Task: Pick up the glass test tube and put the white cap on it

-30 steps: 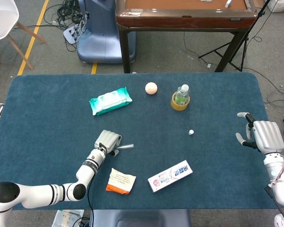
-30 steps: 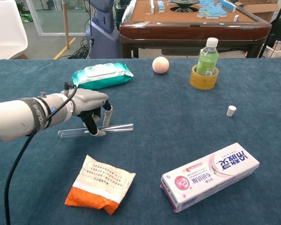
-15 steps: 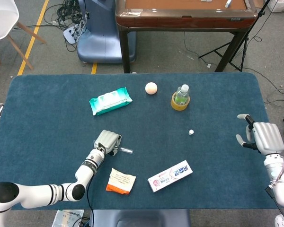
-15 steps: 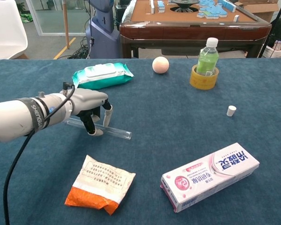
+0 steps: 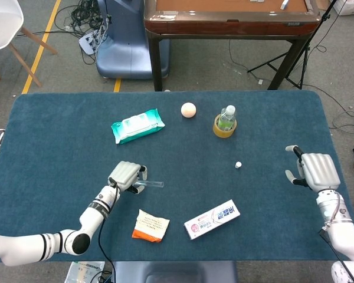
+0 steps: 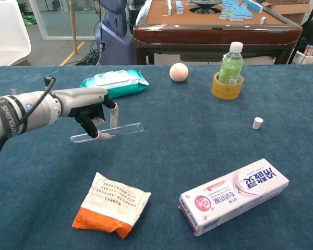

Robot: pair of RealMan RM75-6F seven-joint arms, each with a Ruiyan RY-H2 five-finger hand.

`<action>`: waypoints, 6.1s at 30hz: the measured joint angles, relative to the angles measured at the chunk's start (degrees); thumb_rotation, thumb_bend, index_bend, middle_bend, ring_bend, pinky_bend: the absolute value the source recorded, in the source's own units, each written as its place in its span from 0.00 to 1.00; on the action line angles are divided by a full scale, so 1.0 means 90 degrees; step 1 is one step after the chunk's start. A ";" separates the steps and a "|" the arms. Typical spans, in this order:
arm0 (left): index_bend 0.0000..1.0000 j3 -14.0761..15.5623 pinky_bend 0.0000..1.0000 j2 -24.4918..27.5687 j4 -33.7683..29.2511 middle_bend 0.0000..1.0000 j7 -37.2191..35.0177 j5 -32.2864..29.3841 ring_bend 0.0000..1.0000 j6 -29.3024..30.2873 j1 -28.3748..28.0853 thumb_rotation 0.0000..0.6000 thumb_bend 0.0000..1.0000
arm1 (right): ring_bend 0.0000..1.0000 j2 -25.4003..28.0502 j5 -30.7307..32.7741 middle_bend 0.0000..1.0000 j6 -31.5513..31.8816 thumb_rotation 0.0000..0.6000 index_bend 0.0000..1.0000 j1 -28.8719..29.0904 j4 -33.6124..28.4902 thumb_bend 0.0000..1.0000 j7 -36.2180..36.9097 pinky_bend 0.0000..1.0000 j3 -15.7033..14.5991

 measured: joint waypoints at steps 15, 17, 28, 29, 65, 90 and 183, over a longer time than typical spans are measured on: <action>0.56 0.0005 1.00 0.0288 -0.0445 0.91 0.0026 0.0154 0.96 0.0448 0.0204 1.00 0.32 | 1.00 -0.1691 0.0836 0.95 -0.0516 1.00 0.39 0.0847 0.1339 0.25 -0.1426 1.00 -0.0008; 0.56 0.0003 1.00 0.0308 -0.0482 0.91 0.0072 0.0183 0.96 0.0519 0.0211 1.00 0.32 | 1.00 -0.1909 0.1007 0.96 -0.0637 1.00 0.40 0.0968 0.1578 0.25 -0.1550 1.00 -0.0002; 0.56 0.0057 1.00 0.0583 -0.0807 0.91 0.0230 0.0224 0.96 0.0750 0.0331 1.00 0.32 | 1.00 -0.2897 0.1609 0.97 -0.1174 1.00 0.43 0.1494 0.2688 0.29 -0.1789 1.00 0.0112; 0.56 0.0064 1.00 0.0595 -0.0824 0.91 0.0232 0.0224 0.96 0.0755 0.0341 1.00 0.32 | 1.00 -0.2966 0.1644 0.97 -0.1219 1.00 0.43 0.1531 0.2770 0.30 -0.1783 1.00 0.0126; 0.56 0.0071 1.00 0.0644 -0.0681 0.91 0.0069 0.0192 0.96 0.0636 0.0408 1.00 0.32 | 1.00 -0.3691 0.2178 0.97 -0.1633 1.00 0.48 0.2087 0.3582 0.31 -0.1854 1.00 0.0209; 0.56 0.0012 1.00 0.0708 -0.0640 0.91 -0.0067 0.0215 0.96 0.0606 0.0446 1.00 0.32 | 1.00 -0.3545 0.2285 0.97 -0.1640 1.00 0.55 0.2133 0.3298 0.39 -0.1711 1.00 0.0245; 0.56 -0.0666 1.00 0.0749 -0.1912 0.92 -0.0916 -0.0891 0.96 0.0571 -0.0378 1.00 0.32 | 1.00 -0.2036 0.0830 0.96 -0.0631 1.00 0.33 0.2780 -0.1192 0.23 -0.0519 1.00 0.0594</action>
